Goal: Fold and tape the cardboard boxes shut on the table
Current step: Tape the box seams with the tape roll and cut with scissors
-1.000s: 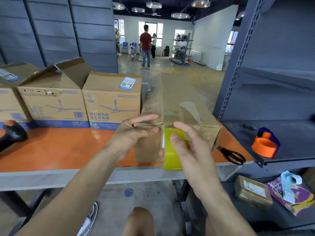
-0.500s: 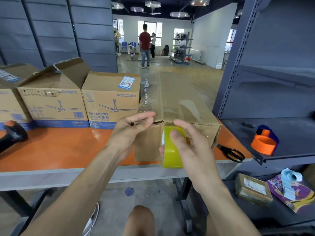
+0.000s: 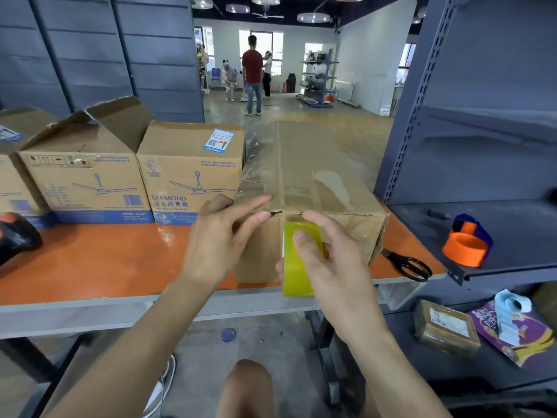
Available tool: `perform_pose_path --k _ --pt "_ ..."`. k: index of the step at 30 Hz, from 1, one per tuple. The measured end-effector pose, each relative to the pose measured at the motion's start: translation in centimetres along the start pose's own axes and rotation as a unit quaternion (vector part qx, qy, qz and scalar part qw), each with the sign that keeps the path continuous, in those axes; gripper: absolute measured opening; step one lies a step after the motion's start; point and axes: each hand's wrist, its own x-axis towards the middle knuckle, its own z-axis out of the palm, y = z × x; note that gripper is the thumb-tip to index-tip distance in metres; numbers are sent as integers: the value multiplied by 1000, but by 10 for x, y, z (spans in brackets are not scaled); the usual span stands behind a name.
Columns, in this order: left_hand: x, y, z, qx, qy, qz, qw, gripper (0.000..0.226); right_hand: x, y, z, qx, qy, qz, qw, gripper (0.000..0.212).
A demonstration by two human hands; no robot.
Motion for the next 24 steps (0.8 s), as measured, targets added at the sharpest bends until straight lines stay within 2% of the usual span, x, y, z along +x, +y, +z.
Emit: perform_pose_path --k 2,3,5,6,11,15,19,21,24 --pt "1 5 -3 113 41 75 990 30 0 0 1 -5 -4 1 1000 33" --pt "4 8 -3 125 37 125 984 28 -1 -1 2 -9 -5 -1 1000 34" --pt "12 16 -2 74 -44 205 975 34 -1 0 2 -14 -2 -8 1000 34" --pt "16 19 -2 48 -93 220 970 35 -1 1 2 -16 -1 -11 1000 34" --pt "43 28 -8 -12 -189 180 965 24 -2 8 4 -14 5 -25 1000 34" --pt "59 37 -6 -17 -218 162 962 22 -10 19 11 -16 18 -51 998 40" --pt "59 34 -2 -96 -261 99 955 25 -17 28 14 6 52 -42 998 56" --pt "59 33 -2 -115 -270 67 954 27 -20 31 15 -6 58 -56 997 53" --pt "60 33 0 -113 -266 62 955 29 -23 34 15 -50 55 -56 996 48"
